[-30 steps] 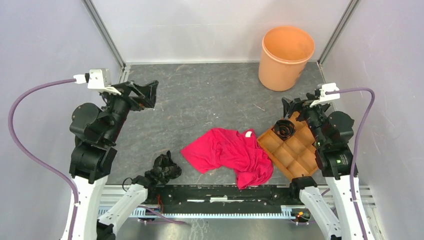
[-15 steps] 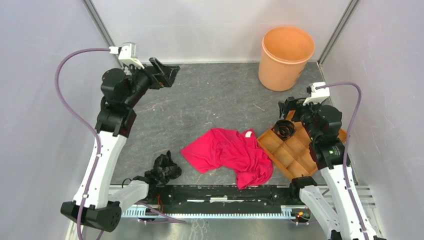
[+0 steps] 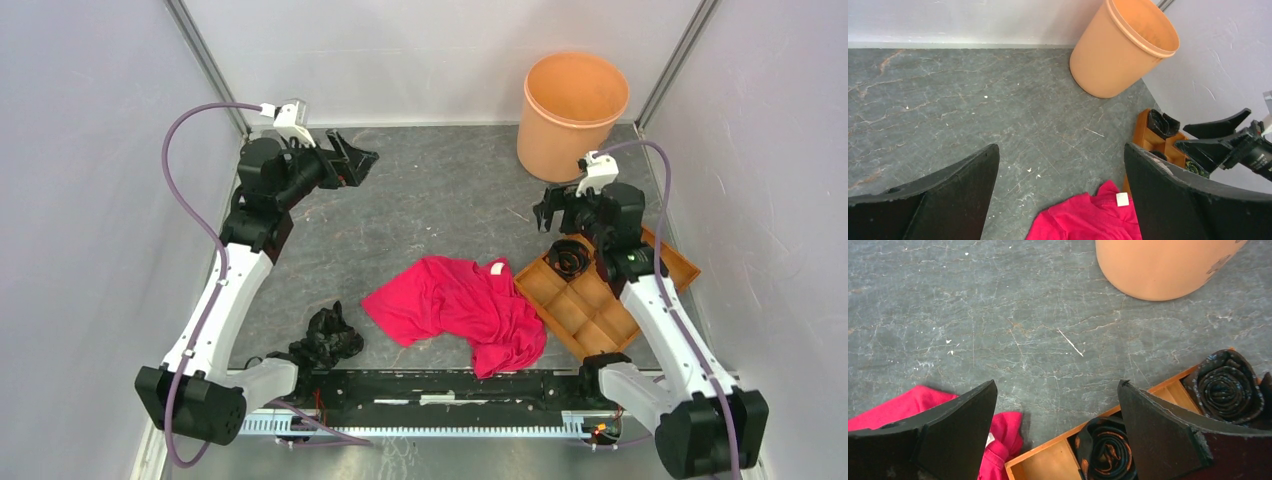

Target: Put the trash bags into the trash bin

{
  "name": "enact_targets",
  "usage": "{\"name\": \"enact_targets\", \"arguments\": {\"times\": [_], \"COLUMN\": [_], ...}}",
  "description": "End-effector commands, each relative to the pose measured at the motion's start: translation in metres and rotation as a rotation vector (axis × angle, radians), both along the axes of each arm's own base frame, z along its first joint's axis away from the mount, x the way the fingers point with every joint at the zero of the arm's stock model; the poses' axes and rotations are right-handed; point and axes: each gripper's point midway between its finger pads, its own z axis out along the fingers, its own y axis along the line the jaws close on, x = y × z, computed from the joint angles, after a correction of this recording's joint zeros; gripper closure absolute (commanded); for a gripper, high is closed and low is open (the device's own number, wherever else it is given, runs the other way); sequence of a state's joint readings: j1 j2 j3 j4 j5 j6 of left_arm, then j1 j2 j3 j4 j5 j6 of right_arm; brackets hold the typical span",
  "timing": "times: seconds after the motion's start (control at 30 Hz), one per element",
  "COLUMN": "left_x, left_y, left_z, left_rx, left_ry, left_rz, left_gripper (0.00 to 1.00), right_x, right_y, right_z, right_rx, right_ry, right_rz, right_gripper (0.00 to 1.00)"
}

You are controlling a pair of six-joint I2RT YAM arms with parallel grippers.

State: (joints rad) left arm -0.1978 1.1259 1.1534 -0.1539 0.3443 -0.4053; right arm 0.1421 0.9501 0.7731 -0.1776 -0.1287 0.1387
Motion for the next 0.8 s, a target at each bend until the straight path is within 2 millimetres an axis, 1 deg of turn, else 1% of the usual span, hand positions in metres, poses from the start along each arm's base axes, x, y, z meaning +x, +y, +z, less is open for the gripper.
{"name": "enact_targets", "arguments": {"times": [0.0,0.07,0.1,0.13,0.17,0.2,0.23,0.3,0.37,0.4,0.5,0.57,0.6,0.63,0.7,0.73,0.77], "left_x": [0.000,0.000,0.000,-0.001,-0.001,-0.001,-0.001,0.000,0.001,0.003,0.002,0.001,0.000,-0.002,-0.004,-0.006,-0.007], "left_y": [-0.004,-0.006,-0.007,-0.009,-0.010,-0.010,-0.009,-0.005,0.002,0.008,0.028,0.045,0.054,0.063,0.081,0.088,0.093], "left_z": [0.014,0.012,0.011,0.011,0.011,0.011,0.009,0.009,0.009,0.010,0.015,0.019,0.021,0.025,0.028,0.029,0.029], "left_rx": [-0.031,-0.037,-0.042,-0.045,-0.048,-0.049,-0.051,-0.049,-0.040,-0.032,-0.013,-0.005,0.000,0.002,0.015,0.024,0.030], "left_ry": [-0.056,-0.047,-0.042,-0.040,-0.038,-0.037,-0.031,-0.024,-0.021,-0.022,-0.040,-0.053,-0.061,-0.071,-0.082,-0.086,-0.089], "left_rz": [-0.027,-0.040,-0.045,-0.053,-0.059,-0.060,-0.055,-0.029,0.017,0.055,0.163,0.250,0.296,0.341,0.431,0.464,0.492], "left_gripper": [0.00,0.00,0.00,0.00,0.00,0.00,0.00,0.00,0.00,0.00,0.00,0.00,0.00,0.00,0.00,0.00,0.00], "right_x": [0.033,0.046,0.052,0.059,0.063,0.067,0.069,0.066,0.057,0.050,0.010,-0.034,-0.055,-0.082,-0.126,-0.143,-0.155], "right_y": [-0.002,-0.010,-0.015,-0.016,-0.013,-0.003,0.009,0.051,0.097,0.123,0.200,0.258,0.282,0.309,0.351,0.367,0.379], "right_z": [0.044,0.049,0.054,0.058,0.061,0.060,0.061,0.064,0.054,0.045,0.022,0.009,0.003,-0.002,-0.002,-0.004,-0.003], "right_rx": [0.055,0.056,0.054,0.054,0.058,0.073,0.094,0.142,0.146,0.139,0.171,0.229,0.254,0.293,0.359,0.380,0.401], "right_ry": [-0.117,-0.117,-0.122,-0.121,-0.120,-0.115,-0.119,-0.145,-0.107,-0.079,-0.037,-0.009,0.005,0.022,0.031,0.044,0.048], "right_rz": [-0.068,-0.134,-0.167,-0.176,-0.165,-0.121,-0.056,0.151,0.326,0.399,0.626,0.800,0.868,0.942,1.072,1.106,1.121], "right_gripper": [0.02,0.02,0.02,0.02,0.02,0.02,0.02,0.02,0.02,0.02,0.02,0.02,0.02,0.02,0.02,0.02,0.02]}}
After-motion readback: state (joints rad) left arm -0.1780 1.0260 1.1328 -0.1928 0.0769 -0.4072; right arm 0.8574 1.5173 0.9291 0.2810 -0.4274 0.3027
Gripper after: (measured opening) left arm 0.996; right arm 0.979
